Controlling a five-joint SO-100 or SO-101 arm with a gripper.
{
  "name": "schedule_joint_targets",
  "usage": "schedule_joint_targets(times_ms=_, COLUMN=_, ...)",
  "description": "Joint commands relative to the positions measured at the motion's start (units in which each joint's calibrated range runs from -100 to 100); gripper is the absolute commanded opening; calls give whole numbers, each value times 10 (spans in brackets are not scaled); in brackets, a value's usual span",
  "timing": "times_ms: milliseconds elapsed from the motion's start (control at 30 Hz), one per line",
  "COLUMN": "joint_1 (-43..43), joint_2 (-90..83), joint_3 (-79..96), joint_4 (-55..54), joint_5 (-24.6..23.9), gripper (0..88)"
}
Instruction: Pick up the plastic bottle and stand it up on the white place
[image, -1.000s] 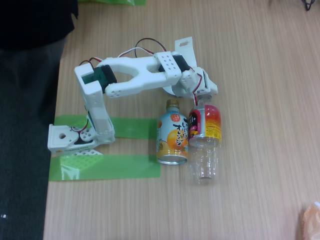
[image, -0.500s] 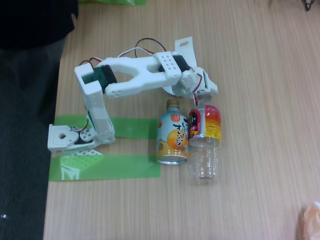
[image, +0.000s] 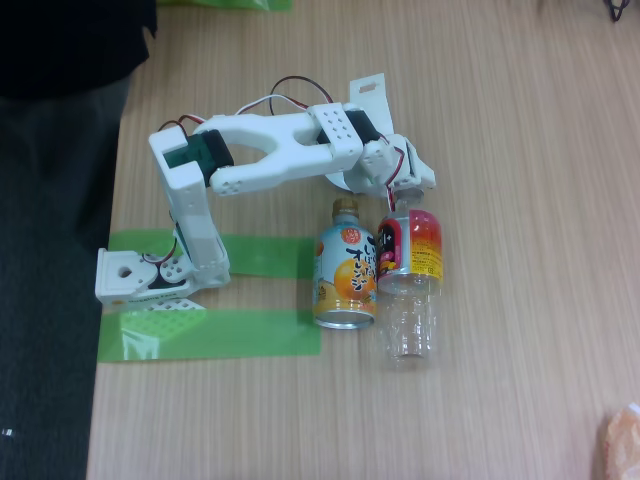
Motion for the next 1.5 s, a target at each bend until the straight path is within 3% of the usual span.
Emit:
schedule_joint_targets(times_ms=0, joint_1=-1, joint_2=-3, joint_3=-25, joint_4=-5, joint_5=2, gripper=221)
schedule_joint_targets(times_ms=167, joint_1=-1, joint_2=-3, joint_3=-25, joint_4=-5, joint_5=3, gripper=142)
schedule_joint_targets(times_ms=767, joint_1=-1, joint_2=-25, joint_3=-42, joint_4=0, joint_5=-2, gripper=142)
schedule_joint_targets(times_ms=1467, joint_1=-9, joint_2=-311, joint_3=-40, joint_4=59, joint_5=-2, gripper=138)
